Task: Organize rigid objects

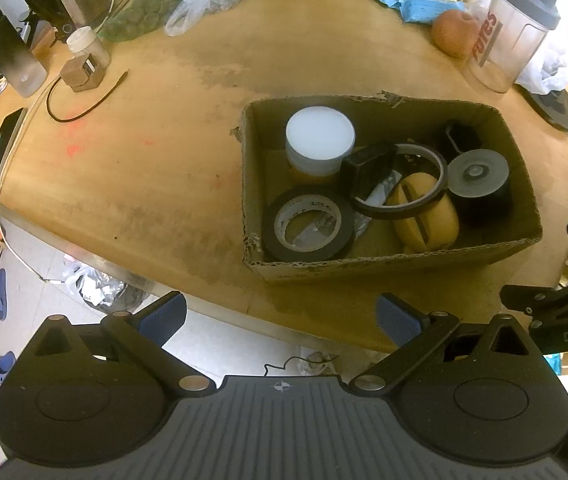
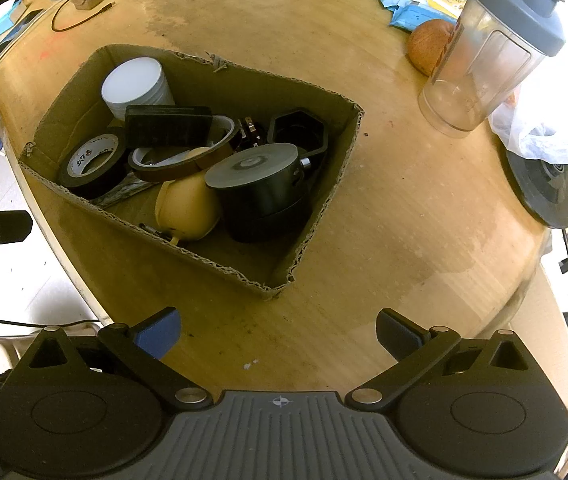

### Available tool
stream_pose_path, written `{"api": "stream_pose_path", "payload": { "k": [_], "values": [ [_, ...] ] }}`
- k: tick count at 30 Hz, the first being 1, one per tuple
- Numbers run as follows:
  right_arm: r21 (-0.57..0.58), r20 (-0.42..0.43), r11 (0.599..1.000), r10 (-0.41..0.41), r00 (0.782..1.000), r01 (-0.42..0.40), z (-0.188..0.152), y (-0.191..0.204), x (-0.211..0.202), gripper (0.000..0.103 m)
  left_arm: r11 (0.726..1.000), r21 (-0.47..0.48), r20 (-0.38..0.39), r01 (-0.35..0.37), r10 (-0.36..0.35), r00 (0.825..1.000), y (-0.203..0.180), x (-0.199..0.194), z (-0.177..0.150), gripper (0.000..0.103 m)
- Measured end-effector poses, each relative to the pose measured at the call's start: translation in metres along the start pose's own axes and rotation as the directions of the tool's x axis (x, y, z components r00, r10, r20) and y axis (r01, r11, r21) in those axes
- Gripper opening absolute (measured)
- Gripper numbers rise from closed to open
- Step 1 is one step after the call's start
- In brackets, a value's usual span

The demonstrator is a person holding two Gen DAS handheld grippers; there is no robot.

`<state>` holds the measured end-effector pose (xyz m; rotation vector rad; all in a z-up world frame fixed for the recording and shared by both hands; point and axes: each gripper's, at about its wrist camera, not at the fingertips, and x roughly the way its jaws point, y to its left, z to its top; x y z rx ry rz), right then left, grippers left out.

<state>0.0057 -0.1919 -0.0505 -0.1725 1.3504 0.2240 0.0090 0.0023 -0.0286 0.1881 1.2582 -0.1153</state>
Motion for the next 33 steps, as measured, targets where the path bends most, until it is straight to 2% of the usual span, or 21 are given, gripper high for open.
{"api": "stream_pose_path", "payload": {
  "k": [33],
  "values": [
    [0.003,-0.002,1.000,0.005,1.000,-0.005,0.0020,-0.0023,0.0030,0.103,1.000,-0.024,0.004,-0.009,0.009,1.000,0.0012,-0.0002,0.0045,0.103]
  ]
}}
